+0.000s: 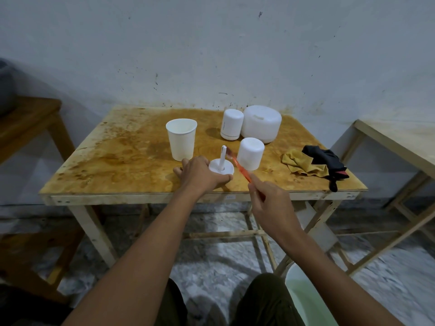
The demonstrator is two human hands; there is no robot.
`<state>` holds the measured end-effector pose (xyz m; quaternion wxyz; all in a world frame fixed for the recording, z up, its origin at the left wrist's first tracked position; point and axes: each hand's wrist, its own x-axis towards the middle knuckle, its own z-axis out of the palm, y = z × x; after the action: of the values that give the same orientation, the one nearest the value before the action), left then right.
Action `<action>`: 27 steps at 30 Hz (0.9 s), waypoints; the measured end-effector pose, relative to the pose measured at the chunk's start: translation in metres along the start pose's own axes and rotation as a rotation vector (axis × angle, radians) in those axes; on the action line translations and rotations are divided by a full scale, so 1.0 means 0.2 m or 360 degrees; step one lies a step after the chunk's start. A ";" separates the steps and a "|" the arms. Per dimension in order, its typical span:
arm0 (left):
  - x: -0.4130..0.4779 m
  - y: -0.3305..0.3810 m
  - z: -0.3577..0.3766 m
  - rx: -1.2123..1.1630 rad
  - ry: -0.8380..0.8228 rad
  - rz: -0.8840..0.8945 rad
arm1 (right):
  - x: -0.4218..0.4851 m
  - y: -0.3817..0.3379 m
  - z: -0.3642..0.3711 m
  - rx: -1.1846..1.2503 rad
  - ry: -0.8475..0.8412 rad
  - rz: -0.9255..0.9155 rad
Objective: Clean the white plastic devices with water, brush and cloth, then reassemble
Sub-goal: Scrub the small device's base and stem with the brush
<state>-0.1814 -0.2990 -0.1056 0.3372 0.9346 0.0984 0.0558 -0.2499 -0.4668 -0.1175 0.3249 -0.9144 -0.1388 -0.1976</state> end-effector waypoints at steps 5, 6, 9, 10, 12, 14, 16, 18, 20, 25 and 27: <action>0.01 -0.01 0.01 0.0018 0.0012 0.0000 | -0.05 -0.03 0.05 0.0851 -0.0110 0.0618; 0.01 -0.01 0.01 0.0024 0.0005 0.0005 | -0.05 -0.05 0.05 0.1013 -0.0080 0.0705; 0.02 -0.01 0.01 0.0006 0.0014 0.0011 | -0.06 -0.09 0.07 0.1273 -0.0124 0.0893; 0.02 -0.01 0.02 -0.0007 0.0028 0.0010 | -0.06 -0.10 0.08 0.1336 -0.0160 0.0935; 0.02 -0.01 0.02 -0.0014 0.0045 0.0013 | -0.06 -0.11 0.09 0.1417 -0.0164 0.0990; 0.04 -0.03 0.03 0.0000 0.0031 0.0024 | -0.04 -0.12 0.08 0.1371 -0.0101 0.0903; 0.07 -0.05 0.04 0.0022 -0.0011 0.0028 | -0.02 -0.14 0.06 0.1227 -0.0063 0.0754; 0.12 -0.08 0.04 0.0042 -0.0082 0.0051 | 0.02 -0.13 0.01 0.1030 -0.0037 0.0640; 0.16 -0.10 0.03 0.0065 -0.0200 0.0097 | 0.06 -0.10 -0.04 0.0849 -0.0018 0.0548; 0.23 -0.10 -0.04 0.0172 -0.0479 0.0159 | 0.21 -0.03 -0.18 0.0645 -0.0087 0.0509; 0.25 -0.09 -0.06 0.0188 -0.0592 0.0170 | 0.26 -0.01 -0.22 0.0561 -0.0207 0.0497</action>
<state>-0.1370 -0.2675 -0.1064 0.2906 0.9509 -0.0121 -0.1057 -0.2160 -0.4868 -0.0615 0.4966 -0.8646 -0.0486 -0.0584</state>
